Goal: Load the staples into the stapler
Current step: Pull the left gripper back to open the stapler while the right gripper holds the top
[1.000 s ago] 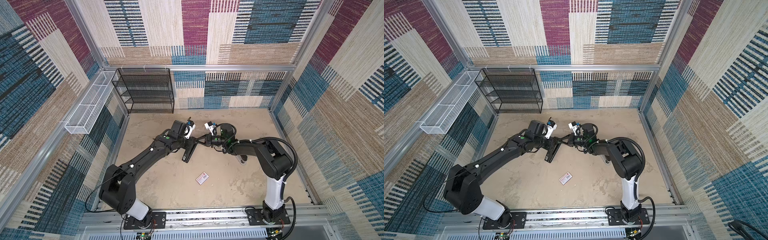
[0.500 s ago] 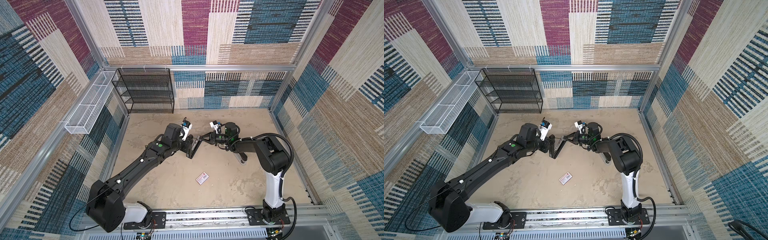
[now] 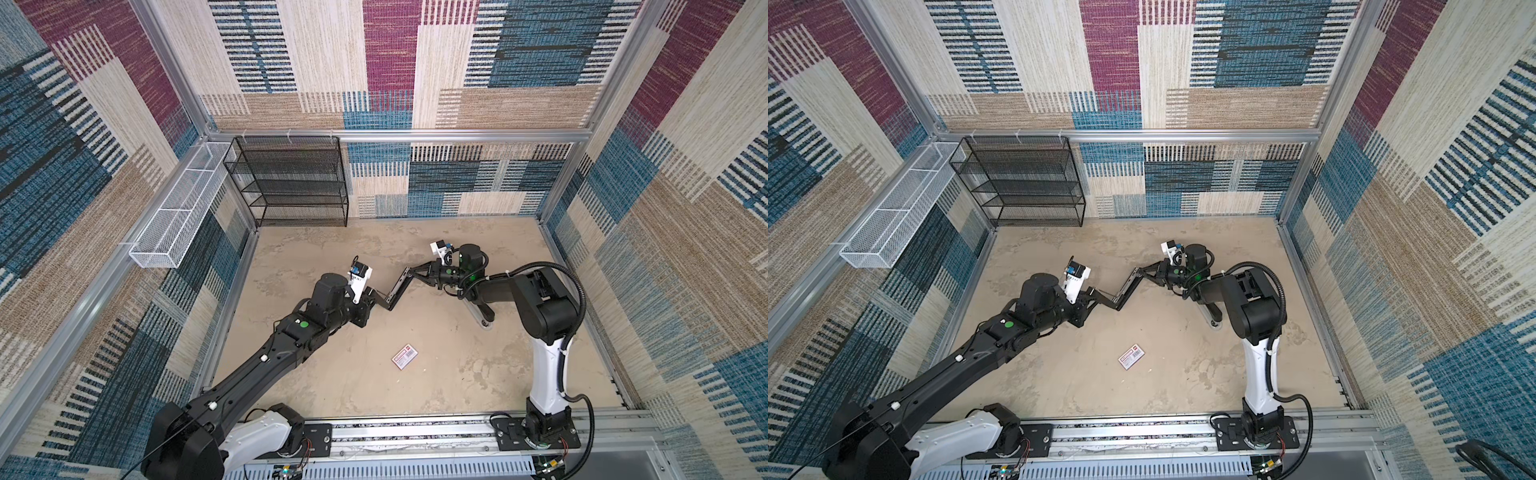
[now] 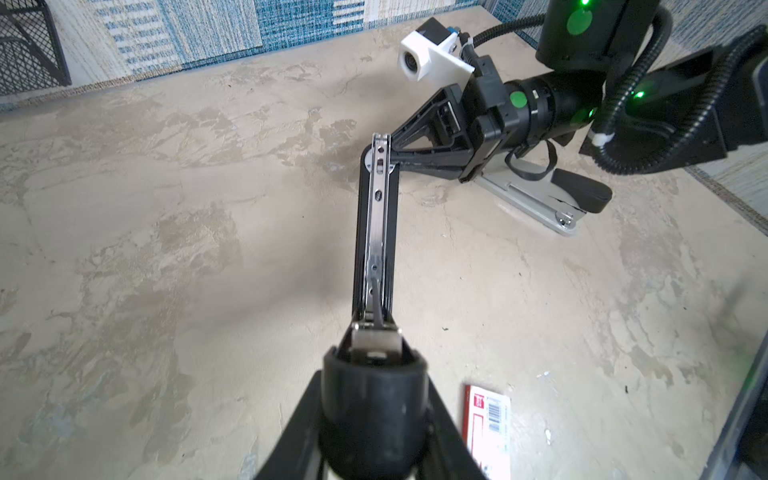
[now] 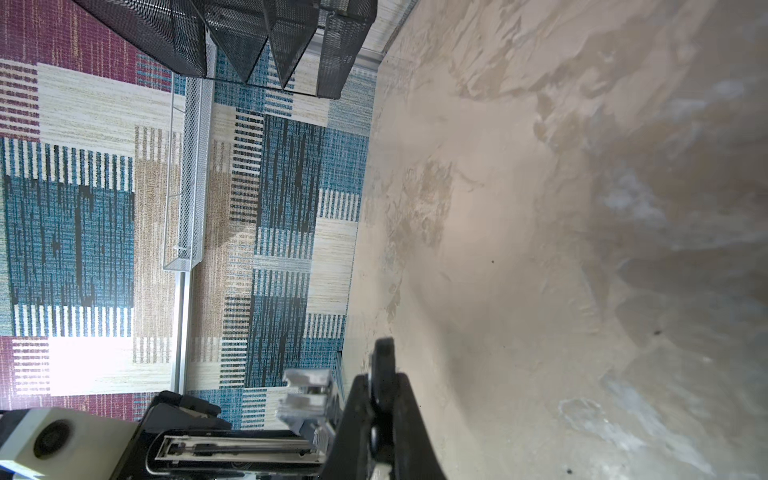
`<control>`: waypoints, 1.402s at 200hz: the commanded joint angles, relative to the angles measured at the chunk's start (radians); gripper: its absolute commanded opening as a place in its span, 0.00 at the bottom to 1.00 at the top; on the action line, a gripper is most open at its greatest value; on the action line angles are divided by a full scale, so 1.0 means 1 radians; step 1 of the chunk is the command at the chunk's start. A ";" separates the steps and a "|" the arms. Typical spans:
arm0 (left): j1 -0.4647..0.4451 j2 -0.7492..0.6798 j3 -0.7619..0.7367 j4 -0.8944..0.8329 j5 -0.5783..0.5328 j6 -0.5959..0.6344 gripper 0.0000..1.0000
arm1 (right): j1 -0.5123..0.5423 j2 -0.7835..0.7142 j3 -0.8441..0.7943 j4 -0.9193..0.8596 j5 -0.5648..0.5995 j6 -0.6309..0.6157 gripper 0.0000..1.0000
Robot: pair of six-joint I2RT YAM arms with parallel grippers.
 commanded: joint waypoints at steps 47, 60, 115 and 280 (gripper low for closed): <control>-0.023 -0.107 -0.181 0.238 -0.120 0.018 0.00 | -0.032 0.054 0.027 0.079 0.093 0.024 0.00; -0.029 -0.092 -0.193 0.249 -0.124 0.013 0.00 | -0.039 0.068 0.035 0.088 0.087 0.029 0.00; -0.044 -0.011 -0.257 0.358 -0.145 0.003 0.00 | -0.076 0.132 0.074 0.103 0.071 0.028 0.00; -0.096 0.185 -0.307 0.453 -0.214 0.037 0.00 | -0.134 0.267 0.174 0.051 0.058 0.008 0.05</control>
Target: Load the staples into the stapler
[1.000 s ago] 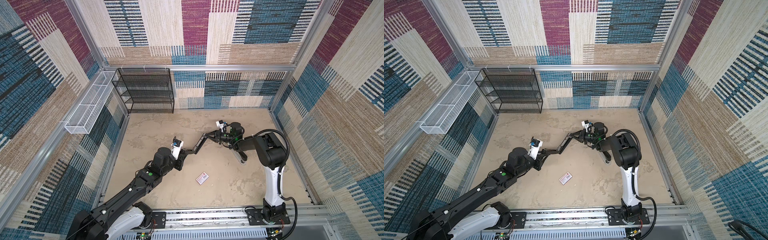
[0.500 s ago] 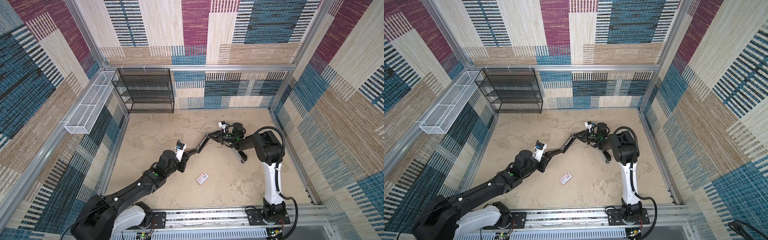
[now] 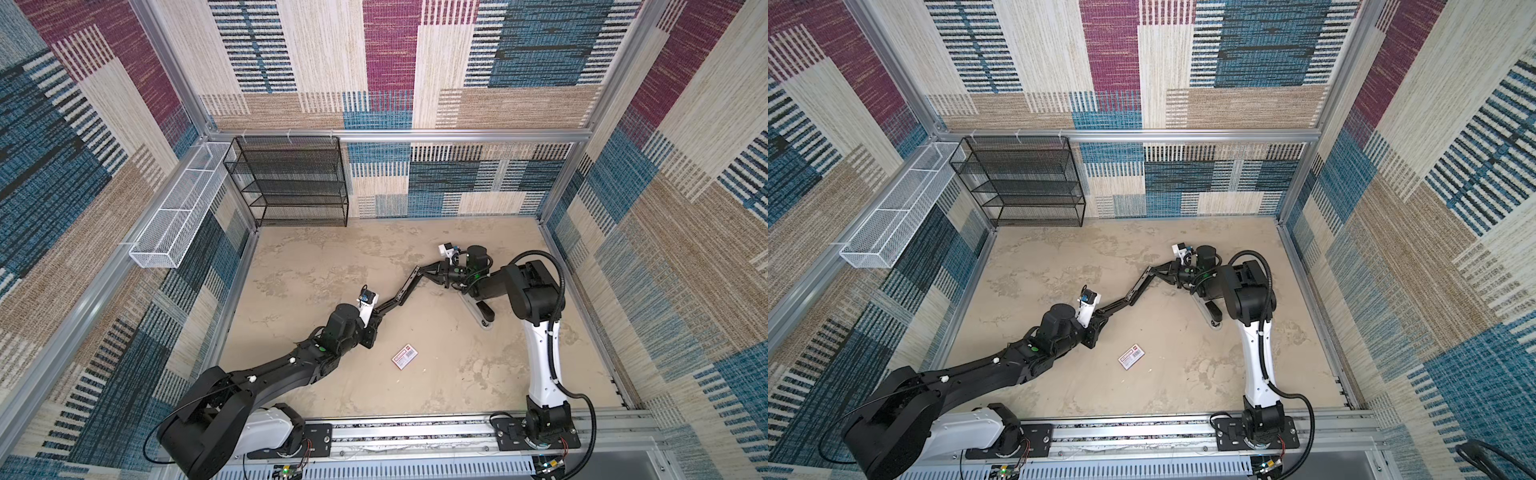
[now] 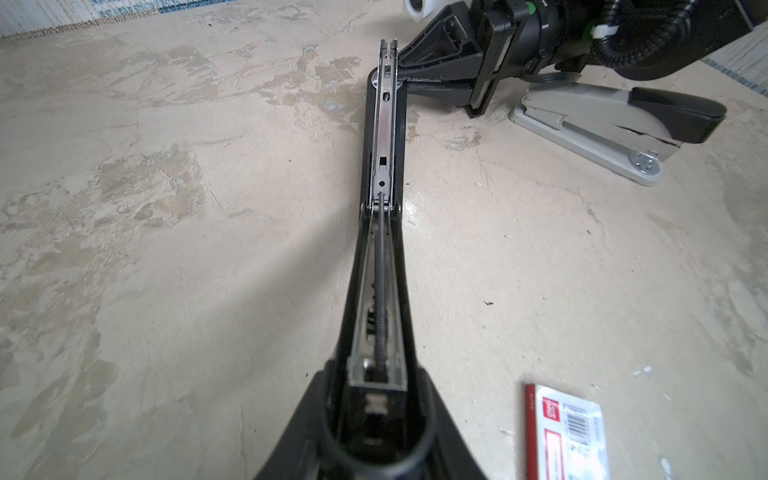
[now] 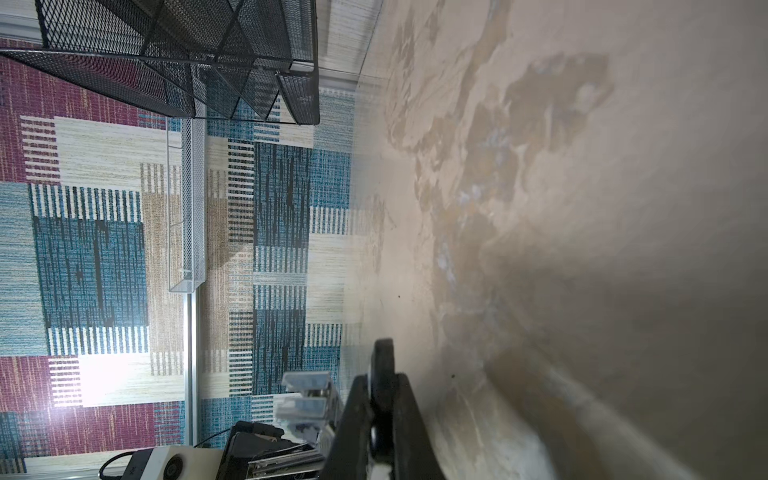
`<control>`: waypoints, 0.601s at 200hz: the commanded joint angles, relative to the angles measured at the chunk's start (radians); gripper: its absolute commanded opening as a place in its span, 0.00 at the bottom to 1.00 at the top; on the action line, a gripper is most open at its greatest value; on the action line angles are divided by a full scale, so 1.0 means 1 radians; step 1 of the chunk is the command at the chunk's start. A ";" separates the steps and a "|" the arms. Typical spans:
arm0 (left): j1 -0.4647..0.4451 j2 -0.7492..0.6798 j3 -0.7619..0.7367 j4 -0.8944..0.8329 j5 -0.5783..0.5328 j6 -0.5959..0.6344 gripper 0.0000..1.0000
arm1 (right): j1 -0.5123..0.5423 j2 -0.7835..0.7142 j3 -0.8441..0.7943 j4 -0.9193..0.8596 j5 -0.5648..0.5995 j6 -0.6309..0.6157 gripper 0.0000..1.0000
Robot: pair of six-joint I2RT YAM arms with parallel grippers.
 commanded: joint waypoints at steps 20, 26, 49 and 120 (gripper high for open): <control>-0.008 0.011 -0.014 -0.035 -0.090 0.032 0.00 | -0.020 0.026 0.025 -0.041 0.187 -0.031 0.08; -0.010 0.012 -0.016 -0.034 -0.092 0.030 0.00 | -0.020 0.028 0.027 -0.045 0.188 -0.035 0.10; -0.018 0.016 -0.019 -0.034 -0.099 0.030 0.00 | -0.022 0.034 0.037 -0.077 0.199 -0.053 0.16; -0.029 0.021 -0.033 -0.034 -0.109 0.006 0.02 | -0.042 0.007 0.058 -0.143 0.207 -0.097 0.32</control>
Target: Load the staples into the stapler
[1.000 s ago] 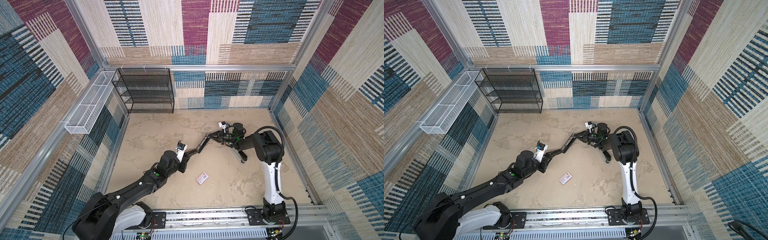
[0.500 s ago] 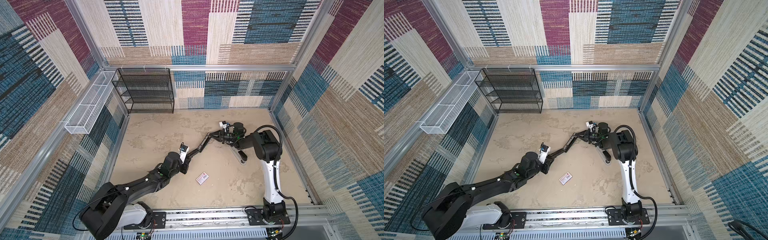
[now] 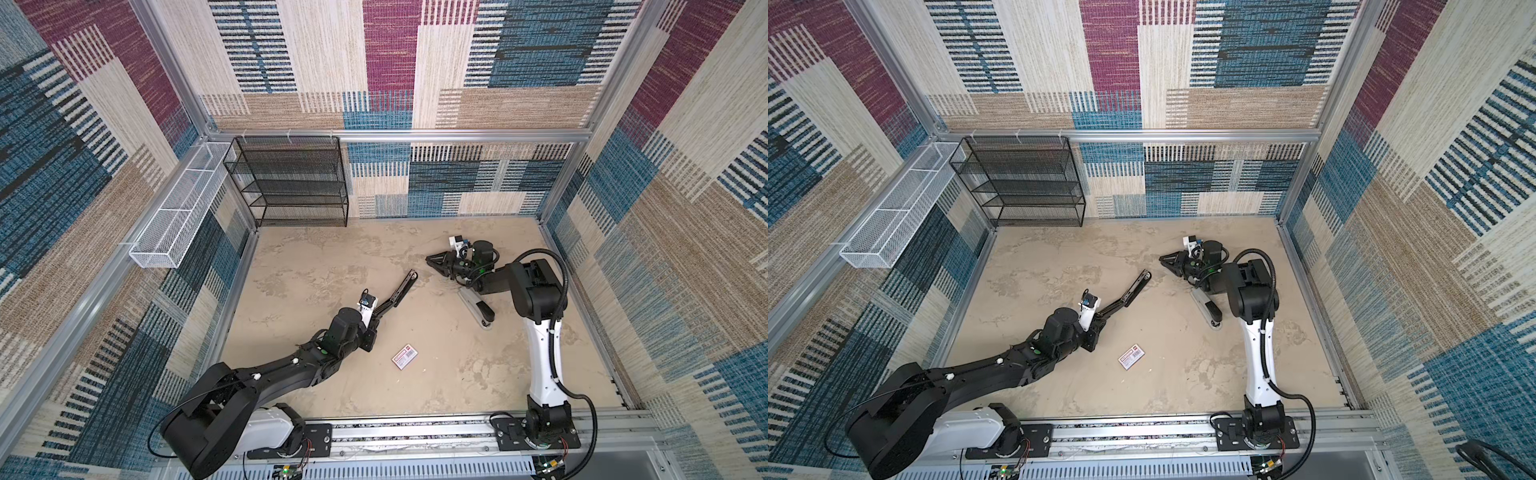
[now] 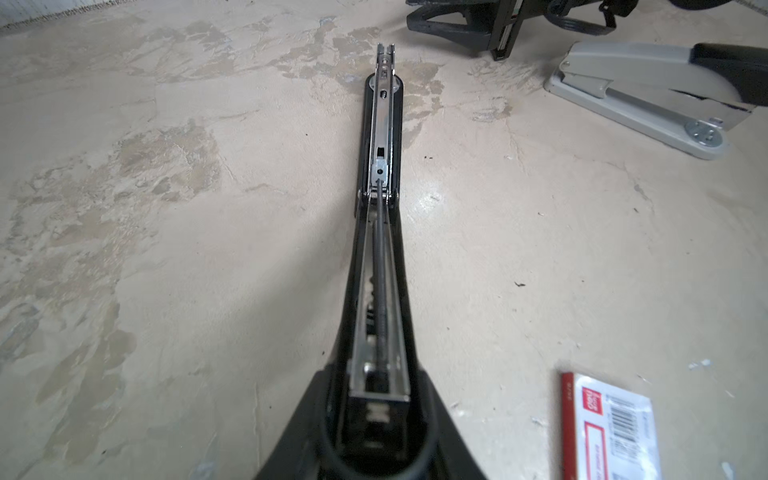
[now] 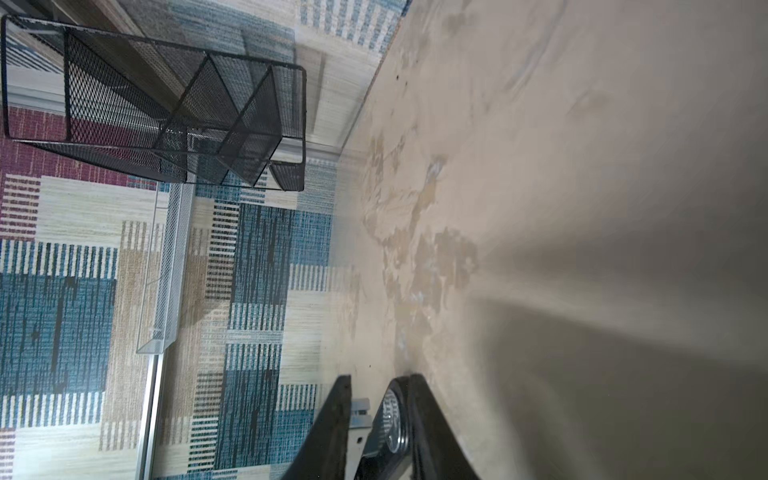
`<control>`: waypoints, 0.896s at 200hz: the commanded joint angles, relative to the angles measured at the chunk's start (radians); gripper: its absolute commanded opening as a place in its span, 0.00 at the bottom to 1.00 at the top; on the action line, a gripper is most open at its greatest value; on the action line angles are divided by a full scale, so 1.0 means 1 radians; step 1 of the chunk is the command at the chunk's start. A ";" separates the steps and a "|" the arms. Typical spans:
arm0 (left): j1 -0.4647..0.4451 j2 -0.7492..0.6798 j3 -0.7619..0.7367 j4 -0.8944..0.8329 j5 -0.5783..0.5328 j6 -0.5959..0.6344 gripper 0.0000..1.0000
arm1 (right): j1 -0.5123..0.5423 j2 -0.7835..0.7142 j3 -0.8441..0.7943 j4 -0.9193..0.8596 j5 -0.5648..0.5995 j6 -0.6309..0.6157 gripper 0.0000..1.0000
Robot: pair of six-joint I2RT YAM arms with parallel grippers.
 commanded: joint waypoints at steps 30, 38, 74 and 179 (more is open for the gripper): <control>-0.003 -0.001 -0.022 -0.037 -0.063 -0.040 0.25 | -0.003 -0.063 -0.010 -0.140 0.070 -0.091 0.38; -0.003 -0.006 -0.029 -0.038 -0.077 -0.060 0.32 | -0.003 -0.079 -0.012 -0.156 0.071 -0.107 0.40; -0.003 -0.033 -0.048 -0.088 -0.147 -0.150 0.53 | 0.005 -0.143 0.006 -0.286 0.088 -0.230 0.48; -0.019 -0.063 -0.043 -0.144 -0.104 -0.235 0.60 | 0.180 -0.093 0.317 -0.712 0.212 -0.591 0.55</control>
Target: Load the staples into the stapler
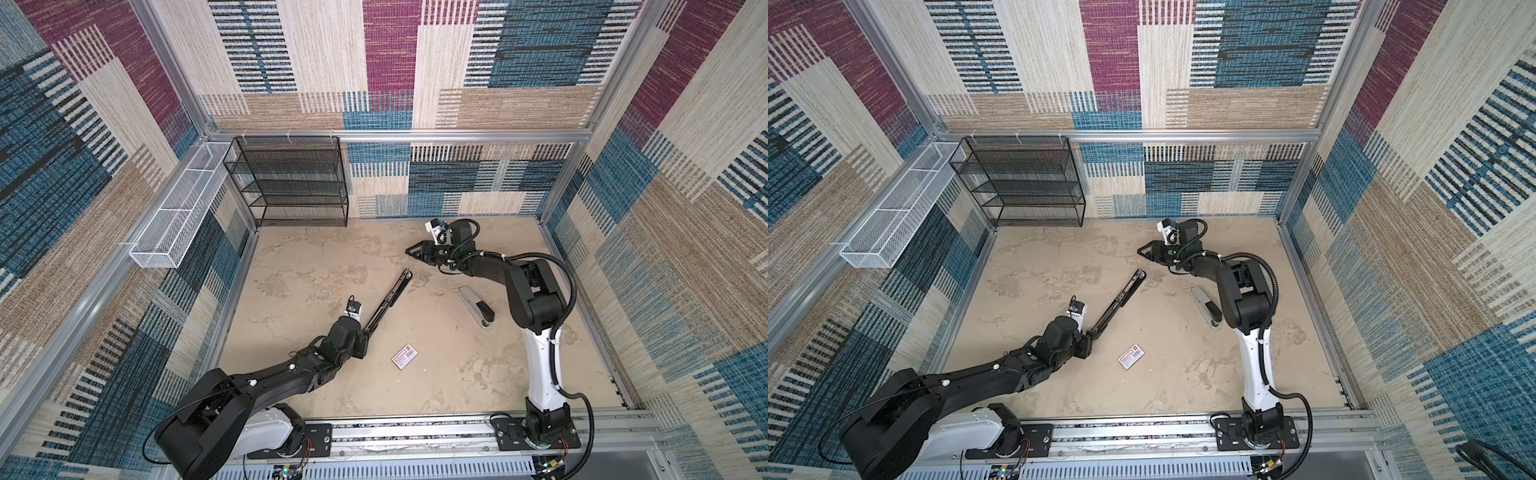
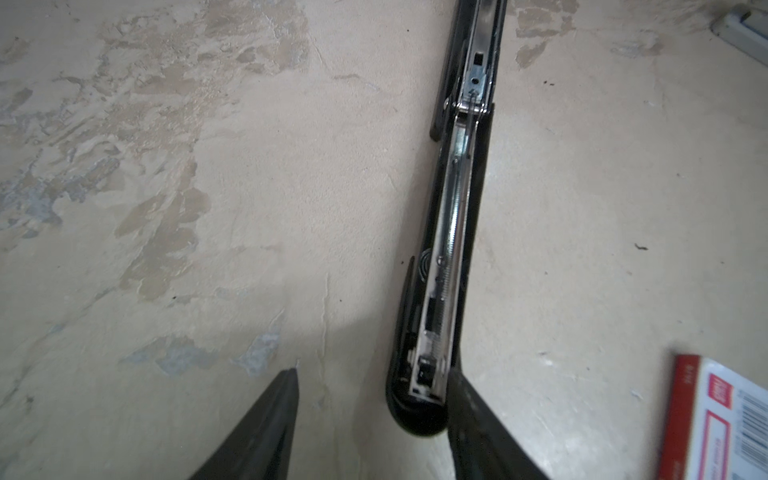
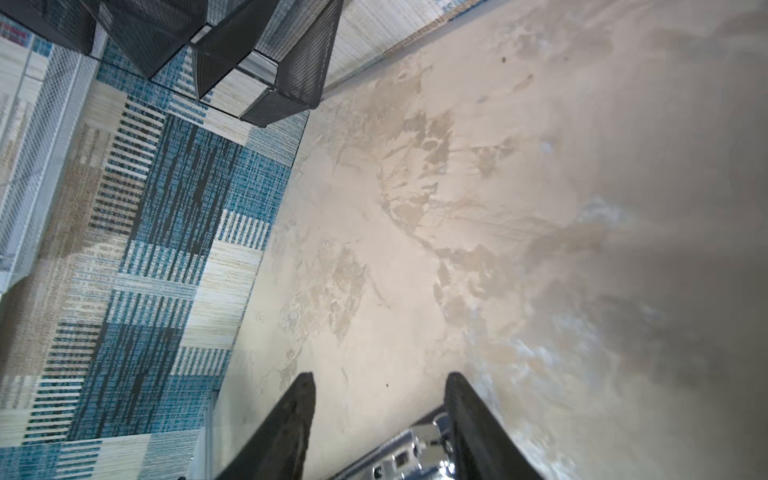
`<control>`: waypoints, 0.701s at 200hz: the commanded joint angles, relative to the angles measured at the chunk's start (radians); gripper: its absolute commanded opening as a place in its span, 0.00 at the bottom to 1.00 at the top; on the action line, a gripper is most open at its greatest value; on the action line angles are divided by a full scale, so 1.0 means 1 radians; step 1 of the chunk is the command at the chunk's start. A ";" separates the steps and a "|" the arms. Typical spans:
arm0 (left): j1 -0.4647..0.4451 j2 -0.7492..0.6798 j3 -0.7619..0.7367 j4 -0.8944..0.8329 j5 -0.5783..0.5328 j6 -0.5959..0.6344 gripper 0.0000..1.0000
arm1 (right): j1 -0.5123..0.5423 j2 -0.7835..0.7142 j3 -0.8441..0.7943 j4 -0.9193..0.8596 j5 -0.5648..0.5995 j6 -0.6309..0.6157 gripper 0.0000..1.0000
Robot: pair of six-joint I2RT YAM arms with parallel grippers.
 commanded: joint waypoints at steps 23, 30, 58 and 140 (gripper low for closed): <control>-0.039 -0.033 0.005 -0.006 0.030 -0.039 0.61 | 0.043 0.072 0.158 -0.192 0.065 -0.136 0.54; -0.045 -0.032 0.007 -0.009 0.027 -0.037 0.61 | 0.047 0.084 0.177 -0.207 0.064 -0.143 0.54; -0.066 0.003 0.036 -0.037 0.025 -0.038 0.61 | 0.056 0.126 0.240 -0.265 0.053 -0.171 0.53; -0.080 0.189 0.208 -0.244 -0.239 -0.075 0.59 | 0.058 0.084 0.174 -0.355 0.055 -0.267 0.47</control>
